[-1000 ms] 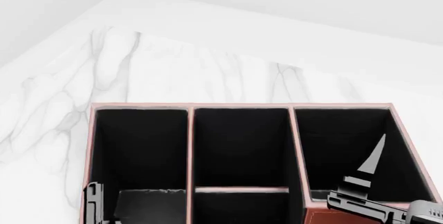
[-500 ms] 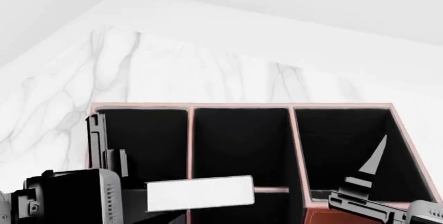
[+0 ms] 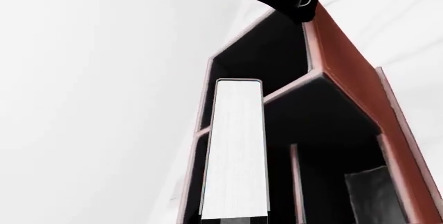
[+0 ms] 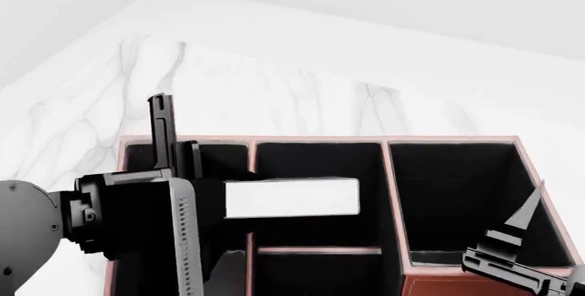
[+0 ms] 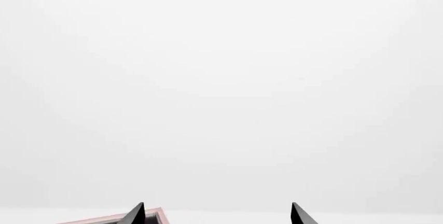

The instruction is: Pick up the book and place it in the front compartment of the caddy.

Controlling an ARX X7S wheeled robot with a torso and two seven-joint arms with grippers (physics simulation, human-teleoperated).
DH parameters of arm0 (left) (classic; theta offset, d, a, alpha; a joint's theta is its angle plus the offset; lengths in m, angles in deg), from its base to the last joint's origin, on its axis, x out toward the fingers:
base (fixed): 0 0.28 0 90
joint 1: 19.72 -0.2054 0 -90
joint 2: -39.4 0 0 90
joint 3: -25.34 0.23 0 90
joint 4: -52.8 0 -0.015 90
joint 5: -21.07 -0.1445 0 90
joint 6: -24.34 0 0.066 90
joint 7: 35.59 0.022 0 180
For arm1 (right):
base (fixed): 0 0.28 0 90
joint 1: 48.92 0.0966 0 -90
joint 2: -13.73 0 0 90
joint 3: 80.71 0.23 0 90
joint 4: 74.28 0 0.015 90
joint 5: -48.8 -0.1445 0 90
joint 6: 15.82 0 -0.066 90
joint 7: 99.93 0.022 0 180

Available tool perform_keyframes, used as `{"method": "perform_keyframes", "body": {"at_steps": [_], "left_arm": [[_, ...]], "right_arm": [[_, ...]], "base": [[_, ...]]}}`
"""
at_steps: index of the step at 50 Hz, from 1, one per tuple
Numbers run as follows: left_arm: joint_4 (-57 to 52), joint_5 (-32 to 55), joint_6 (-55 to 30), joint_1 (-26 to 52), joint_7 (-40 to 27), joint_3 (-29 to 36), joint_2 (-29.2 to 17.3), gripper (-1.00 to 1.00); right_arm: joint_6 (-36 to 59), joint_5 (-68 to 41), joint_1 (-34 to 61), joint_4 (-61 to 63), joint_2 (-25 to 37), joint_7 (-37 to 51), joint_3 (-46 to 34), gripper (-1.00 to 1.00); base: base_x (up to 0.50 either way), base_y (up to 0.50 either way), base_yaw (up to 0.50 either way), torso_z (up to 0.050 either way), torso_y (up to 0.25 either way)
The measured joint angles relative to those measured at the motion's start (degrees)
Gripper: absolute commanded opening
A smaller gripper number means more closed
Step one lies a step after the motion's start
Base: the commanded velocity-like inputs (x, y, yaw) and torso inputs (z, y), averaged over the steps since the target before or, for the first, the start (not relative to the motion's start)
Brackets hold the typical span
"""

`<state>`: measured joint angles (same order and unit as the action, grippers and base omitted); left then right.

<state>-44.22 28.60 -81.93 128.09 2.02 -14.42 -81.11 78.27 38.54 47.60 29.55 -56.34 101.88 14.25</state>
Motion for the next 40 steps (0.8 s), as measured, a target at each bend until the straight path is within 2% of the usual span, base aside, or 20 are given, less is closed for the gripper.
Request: {"method": "perform_keyframes", "body": {"at_steps": [22,40], "left_arm": [[17.9,-3.2,15.1,3.0,-0.3,1.5,7.3,-1.00],[28.0,-0.8,16.0,5.2,3.4,2.2,11.2,-1.00]], "right_arm": [[-0.9,-0.5,-0.1,-1.5,0.4,0.7,1.2,1.00],[-2.1,-0.7,0.1,-3.7,0.5,0.9,1.3,1.00]], "base": [[0.00,0.00,0.00,0.000,0.001],[0.00,0.00,0.00,0.001,0.001]]}}
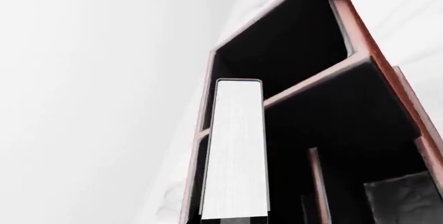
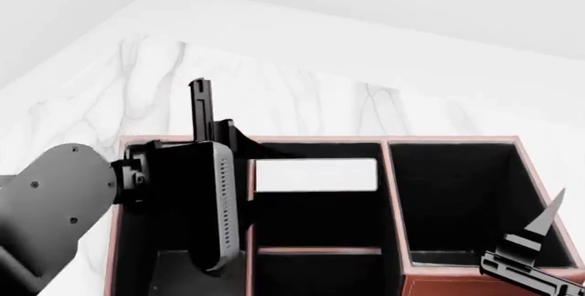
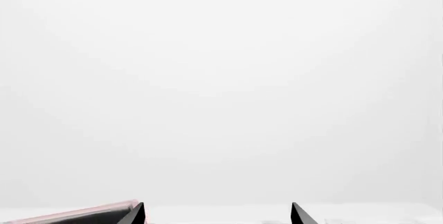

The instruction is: Pick up the book and place it in the front compartment of the caddy.

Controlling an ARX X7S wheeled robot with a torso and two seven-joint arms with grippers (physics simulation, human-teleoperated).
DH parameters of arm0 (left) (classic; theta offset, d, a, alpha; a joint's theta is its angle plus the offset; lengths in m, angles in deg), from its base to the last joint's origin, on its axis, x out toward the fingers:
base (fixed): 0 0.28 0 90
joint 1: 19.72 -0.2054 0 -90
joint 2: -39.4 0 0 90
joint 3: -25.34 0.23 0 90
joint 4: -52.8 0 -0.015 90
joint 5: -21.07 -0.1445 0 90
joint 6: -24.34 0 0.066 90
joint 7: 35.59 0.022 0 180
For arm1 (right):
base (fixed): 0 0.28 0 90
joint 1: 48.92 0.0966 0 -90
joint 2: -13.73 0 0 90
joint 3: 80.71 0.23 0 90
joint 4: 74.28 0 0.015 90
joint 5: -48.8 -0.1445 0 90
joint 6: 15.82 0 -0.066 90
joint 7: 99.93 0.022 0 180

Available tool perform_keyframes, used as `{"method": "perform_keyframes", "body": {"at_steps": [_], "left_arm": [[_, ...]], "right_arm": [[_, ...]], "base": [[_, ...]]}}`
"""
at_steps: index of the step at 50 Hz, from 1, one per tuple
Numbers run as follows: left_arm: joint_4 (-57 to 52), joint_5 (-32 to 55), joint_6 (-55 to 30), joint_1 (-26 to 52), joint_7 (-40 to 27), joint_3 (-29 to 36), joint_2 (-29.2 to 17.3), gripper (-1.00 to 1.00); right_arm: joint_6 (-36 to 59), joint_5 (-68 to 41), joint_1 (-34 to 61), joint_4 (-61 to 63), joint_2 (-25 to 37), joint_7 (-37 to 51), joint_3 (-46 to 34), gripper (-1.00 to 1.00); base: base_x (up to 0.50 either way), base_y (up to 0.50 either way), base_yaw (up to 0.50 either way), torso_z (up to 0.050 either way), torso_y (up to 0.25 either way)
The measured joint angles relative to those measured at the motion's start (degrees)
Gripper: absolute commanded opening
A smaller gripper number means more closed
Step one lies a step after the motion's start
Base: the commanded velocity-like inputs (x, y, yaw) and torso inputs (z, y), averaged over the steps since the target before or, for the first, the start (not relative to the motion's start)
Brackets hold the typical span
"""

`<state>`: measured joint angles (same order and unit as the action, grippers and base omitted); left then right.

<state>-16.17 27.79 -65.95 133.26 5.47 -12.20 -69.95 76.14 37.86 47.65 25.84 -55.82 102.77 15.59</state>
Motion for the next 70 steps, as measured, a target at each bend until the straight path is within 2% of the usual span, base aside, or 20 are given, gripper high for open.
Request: {"method": "perform_keyframes", "body": {"at_steps": [25,35,43,44,59,70], "left_arm": [[17.6,7.4,-2.9,5.3,12.0,0.7,7.0,-1.00],[34.8,8.9,5.2,8.5,15.9,1.2,12.7,-1.00],[45.6,14.0,12.3,10.3,16.5,5.8,15.7,-1.00],[46.5,14.5,13.0,10.4,16.3,6.2,15.9,1.00],[51.8,18.5,16.5,10.9,13.0,4.8,17.7,1.00],[52.0,15.6,17.0,10.4,9.0,-2.0,17.6,1.00]], "right_arm": [[-3.1,2.1,1.2,-3.4,-0.3,0.6,-0.9,1.00],[-4.3,3.6,2.2,-5.1,-0.5,0.9,-1.4,1.00],[-5.0,4.7,2.9,-6.3,-0.6,1.2,-1.8,1.00],[-5.0,4.8,3.0,-6.4,-0.6,1.2,-1.9,1.00],[-5.2,5.6,3.5,-7.0,-0.5,1.9,-2.6,1.00],[-4.4,5.4,3.7,-6.8,-0.3,2.2,-3.1,1.00]], "base": [[0.00,0.00,0.00,0.000,0.000],[0.00,0.00,0.00,0.000,0.000],[0.00,0.00,0.00,0.000,0.000],[0.00,0.00,0.00,0.000,0.000],[0.00,0.00,0.00,0.000,0.000],[0.00,0.00,0.00,0.000,0.000]]}}
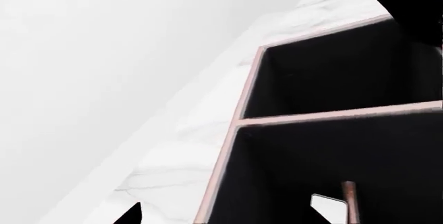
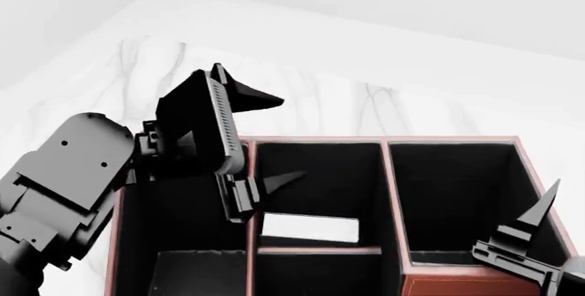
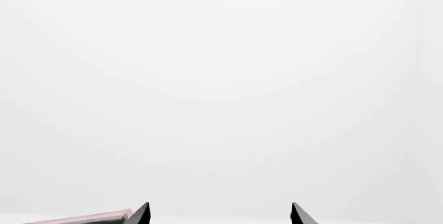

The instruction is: Pick up the book and place it in the front compartment of the caddy.

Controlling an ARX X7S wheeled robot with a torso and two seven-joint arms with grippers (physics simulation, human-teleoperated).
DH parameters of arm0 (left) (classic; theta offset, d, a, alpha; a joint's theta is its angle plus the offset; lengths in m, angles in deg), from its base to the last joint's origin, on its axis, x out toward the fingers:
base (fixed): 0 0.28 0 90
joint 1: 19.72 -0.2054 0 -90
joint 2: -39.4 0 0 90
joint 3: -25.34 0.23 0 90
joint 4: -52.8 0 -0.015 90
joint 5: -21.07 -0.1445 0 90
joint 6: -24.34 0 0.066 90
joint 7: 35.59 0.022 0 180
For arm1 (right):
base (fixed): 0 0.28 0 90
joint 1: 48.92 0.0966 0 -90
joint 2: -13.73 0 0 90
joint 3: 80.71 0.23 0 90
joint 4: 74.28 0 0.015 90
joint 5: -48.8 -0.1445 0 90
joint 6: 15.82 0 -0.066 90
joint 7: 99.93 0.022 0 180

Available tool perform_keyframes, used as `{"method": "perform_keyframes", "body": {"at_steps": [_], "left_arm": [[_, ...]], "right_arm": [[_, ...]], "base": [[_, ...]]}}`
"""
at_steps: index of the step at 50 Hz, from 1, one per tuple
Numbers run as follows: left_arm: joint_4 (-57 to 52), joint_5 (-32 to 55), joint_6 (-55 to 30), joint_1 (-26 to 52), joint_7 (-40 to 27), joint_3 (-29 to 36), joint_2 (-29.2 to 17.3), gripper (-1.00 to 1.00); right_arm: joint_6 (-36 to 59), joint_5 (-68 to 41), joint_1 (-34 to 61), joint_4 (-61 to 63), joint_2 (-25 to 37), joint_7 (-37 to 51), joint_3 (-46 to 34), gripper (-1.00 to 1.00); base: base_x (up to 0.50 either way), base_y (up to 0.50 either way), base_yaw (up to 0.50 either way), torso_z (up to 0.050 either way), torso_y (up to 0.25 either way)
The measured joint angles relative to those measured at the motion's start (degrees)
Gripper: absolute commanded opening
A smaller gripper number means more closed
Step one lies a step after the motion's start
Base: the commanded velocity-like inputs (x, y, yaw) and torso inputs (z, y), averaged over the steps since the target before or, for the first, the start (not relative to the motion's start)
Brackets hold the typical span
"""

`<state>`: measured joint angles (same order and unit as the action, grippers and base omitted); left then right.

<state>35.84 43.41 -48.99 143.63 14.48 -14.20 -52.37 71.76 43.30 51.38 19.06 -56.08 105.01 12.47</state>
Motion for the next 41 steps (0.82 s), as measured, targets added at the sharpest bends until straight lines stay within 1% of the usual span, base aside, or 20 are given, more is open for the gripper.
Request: {"method": "perform_keyframes", "body": {"at_steps": [2,5,10,15,19,24,29,33,41], "left_arm": [[-3.8,-0.3,-0.8,-1.6,-3.1,-1.5,-1.3,1.00],[-12.6,-0.3,-3.3,-5.2,-9.2,-3.6,-4.4,1.00],[-29.0,0.3,-6.8,-12.0,-21.2,-8.3,-9.9,1.00],[-48.3,3.2,-9.9,-20.9,-33.7,-14.4,-15.9,1.00],[-62.4,5.1,-10.5,-28.8,-42.8,-19.4,-20.2,1.00],[-77.2,2.6,-8.8,-38.6,-53.7,-25.5,-24.2,1.00],[-88.6,-1.2,-6.3,-47.3,-62.8,-31.6,-27.0,1.00],[-96.1,-3.9,-4.0,-53.8,-69.0,-36.8,-28.2,1.00],[-105.9,-8.3,2.3,-64.3,-78.6,-46.5,-27.9,1.00]], "right_arm": [[0.3,-0.5,0.1,0.1,0.1,-0.3,-0.1,1.00],[0.5,-1.0,0.3,0.6,0.2,-0.7,-0.4,1.00],[0.3,-1.5,0.6,2.7,0.2,-0.8,-0.6,1.00],[-0.2,-1.5,0.6,6.0,0.2,-0.6,-0.7,1.00],[-0.6,-1.2,0.0,9.7,0.3,-0.5,-1.0,1.00],[-1.1,-1.7,-1.0,14.1,0.3,-0.8,-1.5,1.00],[-3.3,-1.9,-1.8,17.3,0.0,-0.9,-1.7,1.00],[-5.4,-2.7,-2.5,19.3,-0.3,-0.8,-1.5,1.00],[-9.9,-4.1,-3.2,22.3,-1.2,-0.5,-0.9,1.00]], "base": [[0.00,0.00,0.00,0.000,0.000],[0.00,0.00,0.00,0.000,0.000],[0.00,0.00,0.00,0.000,0.000],[0.00,0.00,0.00,0.000,0.000],[0.00,0.00,0.00,0.000,0.000],[0.00,0.00,0.00,0.000,0.000],[0.00,0.00,0.00,0.000,0.000],[0.00,0.00,0.00,0.000,0.000],[0.00,0.00,0.00,0.000,0.000]]}}
